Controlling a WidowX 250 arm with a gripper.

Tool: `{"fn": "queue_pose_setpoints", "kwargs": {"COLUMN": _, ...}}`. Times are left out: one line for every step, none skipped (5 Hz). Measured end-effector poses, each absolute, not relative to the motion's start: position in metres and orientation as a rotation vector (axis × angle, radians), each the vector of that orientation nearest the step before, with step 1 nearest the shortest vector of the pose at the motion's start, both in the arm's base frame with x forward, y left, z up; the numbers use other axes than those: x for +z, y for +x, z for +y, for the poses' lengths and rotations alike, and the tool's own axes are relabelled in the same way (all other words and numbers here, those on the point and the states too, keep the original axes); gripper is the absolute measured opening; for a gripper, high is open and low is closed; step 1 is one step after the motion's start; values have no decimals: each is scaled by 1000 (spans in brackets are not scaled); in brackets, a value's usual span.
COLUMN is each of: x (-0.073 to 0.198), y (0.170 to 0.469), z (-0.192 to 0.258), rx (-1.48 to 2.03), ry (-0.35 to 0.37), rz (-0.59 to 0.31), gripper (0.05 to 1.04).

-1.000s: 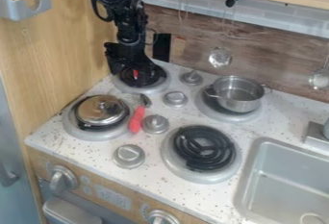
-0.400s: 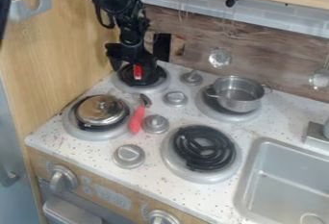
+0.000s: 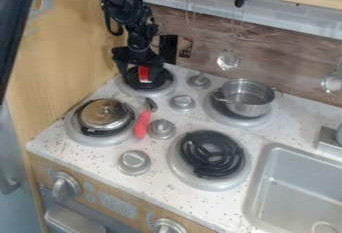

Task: Take the red object on the upper left burner and put it on lower right burner

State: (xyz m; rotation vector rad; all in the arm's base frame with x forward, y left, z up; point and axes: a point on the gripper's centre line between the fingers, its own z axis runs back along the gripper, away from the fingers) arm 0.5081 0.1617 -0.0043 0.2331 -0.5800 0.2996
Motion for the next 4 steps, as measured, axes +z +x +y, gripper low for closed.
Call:
{"fn": "queue_pose_setpoints", "kwargs": {"x": -7, "y": 516, "z": 163, "rx": 327, "ry": 237, "rz": -594, "gripper": 998}}
{"fn": "queue_pose_setpoints", "kwargs": {"x": -16, "y": 523, "z": 158, "rx": 328, "ry": 237, "rz": -587, "gripper": 999}}
{"fn": "queue_pose_setpoints", "kwargs": {"x": -23, "y": 524, "z": 157, "rx": 330, "ry": 228, "rz": -585, "gripper": 999}}
{"fn": "queue_pose_setpoints", "kwargs": {"x": -23, "y": 527, "z": 148, "rx": 315, "ry": 214, "rz": -587, "gripper": 999}}
